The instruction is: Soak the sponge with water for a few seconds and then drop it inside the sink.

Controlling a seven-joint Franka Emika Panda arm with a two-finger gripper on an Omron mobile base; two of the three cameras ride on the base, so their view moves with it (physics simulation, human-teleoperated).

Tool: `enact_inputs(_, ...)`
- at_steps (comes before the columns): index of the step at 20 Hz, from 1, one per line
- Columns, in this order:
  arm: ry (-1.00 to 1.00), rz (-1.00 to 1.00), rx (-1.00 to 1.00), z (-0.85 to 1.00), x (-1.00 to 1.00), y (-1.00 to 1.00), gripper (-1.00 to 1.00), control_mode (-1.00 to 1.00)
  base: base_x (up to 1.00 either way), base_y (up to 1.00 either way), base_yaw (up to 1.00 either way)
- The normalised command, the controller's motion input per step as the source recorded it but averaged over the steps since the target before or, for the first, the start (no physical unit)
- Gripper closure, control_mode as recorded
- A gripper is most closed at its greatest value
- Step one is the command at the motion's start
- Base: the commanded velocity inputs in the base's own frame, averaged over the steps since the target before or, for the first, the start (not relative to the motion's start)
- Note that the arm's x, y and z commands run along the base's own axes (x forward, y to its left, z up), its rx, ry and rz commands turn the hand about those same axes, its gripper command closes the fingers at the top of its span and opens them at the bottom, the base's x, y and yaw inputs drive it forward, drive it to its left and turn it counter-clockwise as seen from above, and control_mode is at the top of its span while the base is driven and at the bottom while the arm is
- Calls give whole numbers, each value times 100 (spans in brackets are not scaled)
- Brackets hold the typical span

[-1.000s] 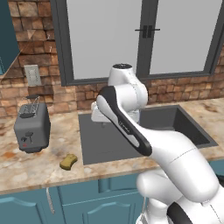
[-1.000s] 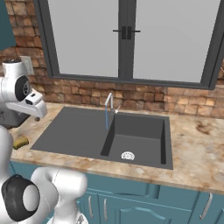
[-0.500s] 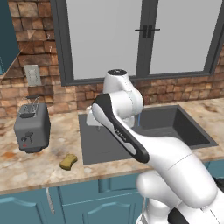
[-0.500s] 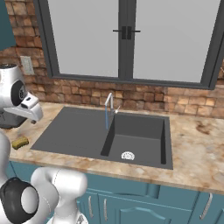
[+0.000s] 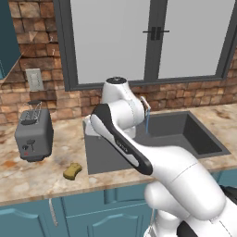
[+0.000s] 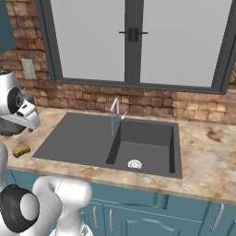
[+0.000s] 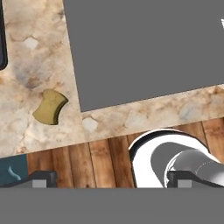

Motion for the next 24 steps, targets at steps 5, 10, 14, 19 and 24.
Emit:
enact_inputs(5, 0, -1, 3, -28, 1, 21, -100, -100, 0, 0, 0)
enact_inputs(10, 0, 0, 5, -35, 6, 17, -100, -100, 0, 0, 0)
enact_inputs(14, -1, 0, 2, -31, 15, 11, -100, -100, 0, 0, 0)
enact_inputs(19, 0, 0, 0, -14, 19, 8, -100, -100, 0, 0, 0)
enact_inputs(24, 0, 0, 0, -10, 27, 11, -100, -100, 0, 0, 0)
